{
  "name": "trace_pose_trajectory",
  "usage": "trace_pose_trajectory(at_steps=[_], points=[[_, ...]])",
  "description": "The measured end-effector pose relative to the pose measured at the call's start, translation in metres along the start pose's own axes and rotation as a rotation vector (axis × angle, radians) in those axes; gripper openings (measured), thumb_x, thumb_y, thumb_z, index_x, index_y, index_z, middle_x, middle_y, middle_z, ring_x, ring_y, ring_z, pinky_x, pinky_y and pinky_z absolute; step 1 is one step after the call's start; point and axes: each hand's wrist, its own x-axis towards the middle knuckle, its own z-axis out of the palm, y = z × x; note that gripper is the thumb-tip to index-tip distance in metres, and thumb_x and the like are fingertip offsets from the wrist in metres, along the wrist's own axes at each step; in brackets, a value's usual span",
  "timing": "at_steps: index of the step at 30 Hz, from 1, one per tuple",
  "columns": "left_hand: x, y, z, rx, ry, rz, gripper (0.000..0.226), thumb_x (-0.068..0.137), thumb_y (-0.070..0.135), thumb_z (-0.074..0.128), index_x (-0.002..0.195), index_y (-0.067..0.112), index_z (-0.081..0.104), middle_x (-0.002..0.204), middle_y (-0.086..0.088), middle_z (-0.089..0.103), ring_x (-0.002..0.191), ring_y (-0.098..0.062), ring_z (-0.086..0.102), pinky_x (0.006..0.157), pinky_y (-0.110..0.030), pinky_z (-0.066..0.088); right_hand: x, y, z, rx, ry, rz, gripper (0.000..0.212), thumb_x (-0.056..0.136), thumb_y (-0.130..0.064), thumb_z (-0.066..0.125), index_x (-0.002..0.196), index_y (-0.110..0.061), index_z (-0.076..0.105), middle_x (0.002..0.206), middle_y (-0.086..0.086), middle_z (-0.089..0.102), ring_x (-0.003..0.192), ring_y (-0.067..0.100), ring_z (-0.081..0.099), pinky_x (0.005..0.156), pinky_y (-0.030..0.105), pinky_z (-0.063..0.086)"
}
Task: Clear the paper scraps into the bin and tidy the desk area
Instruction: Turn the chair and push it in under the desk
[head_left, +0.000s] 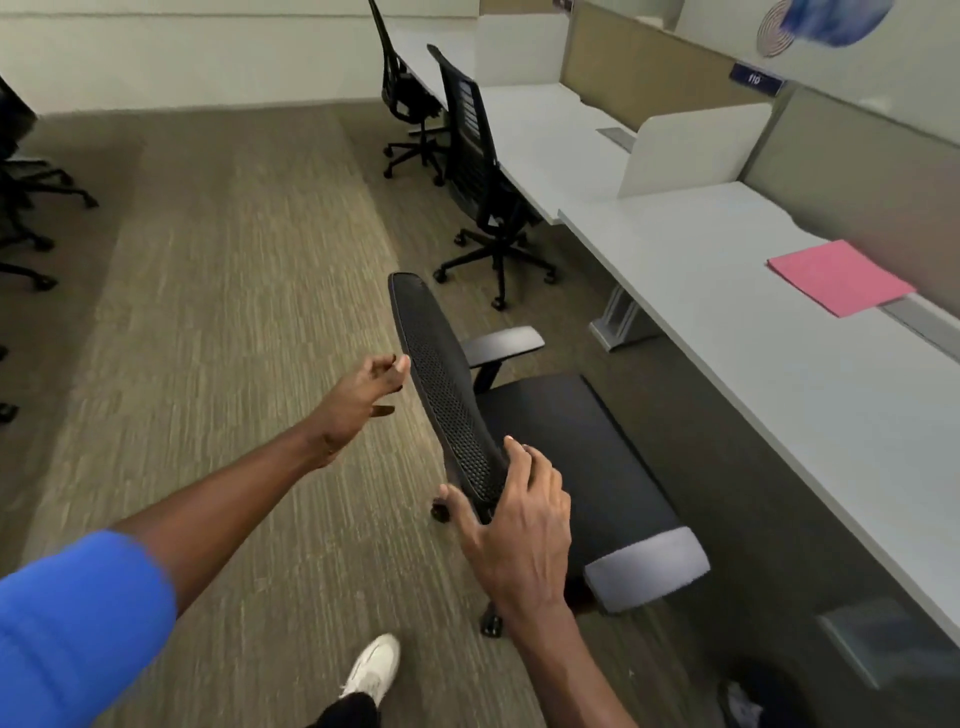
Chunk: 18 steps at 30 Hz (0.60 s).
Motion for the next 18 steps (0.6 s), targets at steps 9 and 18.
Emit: trace_pose_trajectory(at_steps=[9, 18], points=[[0.08, 0.015, -0.026, 0.18, 0.102, 0.027, 0.144, 0.06, 0.1, 0.062, 0.165, 0.017, 0.009, 0.175, -0.008, 0.022, 0.157, -0.022, 0.034, 0.125, -0.048, 0.035, 0.0, 0.005, -0.014, -0.272, -0.055, 0.143, 0.06, 0.091, -0.069, 0.054, 0.136, -0.028, 0.056, 0.114, -0.007, 0.071, 0.102, 0.018, 0.067, 0.084, 0.038, 0.055], [0.122, 0.017, -0.027, 0.72, -0.098, 0.479, 0.057, 0.087, 0.061, 0.073, 0.118, 0.013, 0.073, 0.132, -0.006, 0.064, 0.132, -0.029, 0.056, 0.115, -0.047, 0.046, 0.012, -0.01, -0.033, -0.432, -0.185, 0.41, 0.053, 0.086, -0.028, 0.066, 0.138, -0.028, 0.055, 0.126, -0.005, 0.069, 0.116, 0.02, 0.065, 0.104, 0.04, 0.05]])
